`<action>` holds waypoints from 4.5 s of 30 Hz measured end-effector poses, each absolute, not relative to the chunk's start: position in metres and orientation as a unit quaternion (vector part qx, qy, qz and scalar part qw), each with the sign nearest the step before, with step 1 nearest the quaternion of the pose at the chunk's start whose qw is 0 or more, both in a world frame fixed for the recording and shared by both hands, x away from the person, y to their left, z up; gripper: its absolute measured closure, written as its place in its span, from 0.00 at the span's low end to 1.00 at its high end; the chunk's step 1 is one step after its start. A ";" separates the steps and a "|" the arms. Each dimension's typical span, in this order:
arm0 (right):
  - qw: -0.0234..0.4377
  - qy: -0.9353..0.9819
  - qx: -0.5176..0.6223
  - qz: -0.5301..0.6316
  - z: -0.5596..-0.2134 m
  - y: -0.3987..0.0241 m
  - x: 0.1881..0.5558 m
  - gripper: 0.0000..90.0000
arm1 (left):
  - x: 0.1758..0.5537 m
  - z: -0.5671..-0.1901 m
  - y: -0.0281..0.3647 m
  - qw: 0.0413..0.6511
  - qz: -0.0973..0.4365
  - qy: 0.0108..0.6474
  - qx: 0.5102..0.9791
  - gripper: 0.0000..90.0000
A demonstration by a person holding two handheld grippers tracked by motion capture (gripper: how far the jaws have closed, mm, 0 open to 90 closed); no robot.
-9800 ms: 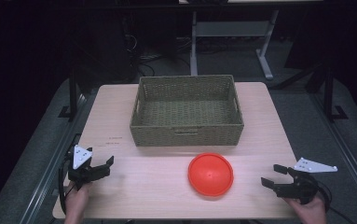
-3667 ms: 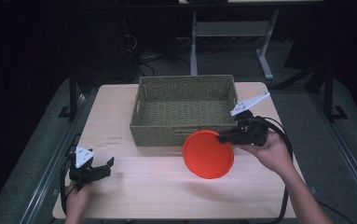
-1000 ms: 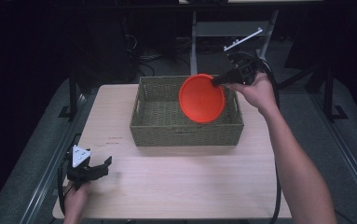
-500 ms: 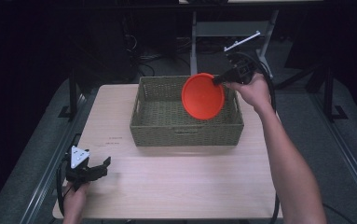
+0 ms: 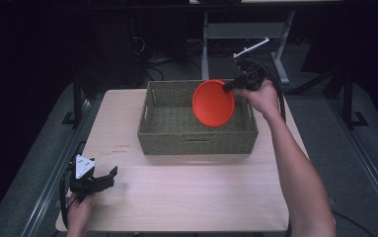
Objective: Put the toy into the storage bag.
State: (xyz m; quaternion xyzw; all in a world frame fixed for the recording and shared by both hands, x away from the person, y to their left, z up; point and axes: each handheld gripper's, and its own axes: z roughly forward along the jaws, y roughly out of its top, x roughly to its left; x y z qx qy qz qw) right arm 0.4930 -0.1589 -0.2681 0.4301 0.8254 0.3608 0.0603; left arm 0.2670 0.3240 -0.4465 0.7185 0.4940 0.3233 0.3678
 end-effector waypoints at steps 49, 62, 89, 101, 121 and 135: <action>0.033 0.825 0.472 0.310 -0.335 -0.147 0.511 0.91 | 0.267 -0.447 0.324 0.366 0.324 0.495 0.719 0.14; 0.022 0.837 0.470 0.279 -0.351 -0.137 0.515 0.90 | 0.267 -0.447 0.324 0.365 0.323 0.495 0.719 0.14; 0.015 0.820 0.492 0.291 -0.352 -0.158 0.511 0.68 | 0.268 -0.447 0.322 0.365 0.322 0.493 0.721 0.14; 0.006 0.818 0.482 0.315 -0.341 -0.160 0.500 0.56 | 0.268 -0.447 0.320 0.368 0.321 0.490 0.722 0.14; 0.003 0.815 0.458 0.355 -0.324 -0.172 0.476 0.40 | 0.268 -0.447 0.320 0.366 0.322 0.490 0.723 0.14; 0.003 0.816 0.442 0.374 -0.315 -0.169 0.458 0.29 | 0.268 -0.447 0.321 0.364 0.323 0.490 0.723 0.14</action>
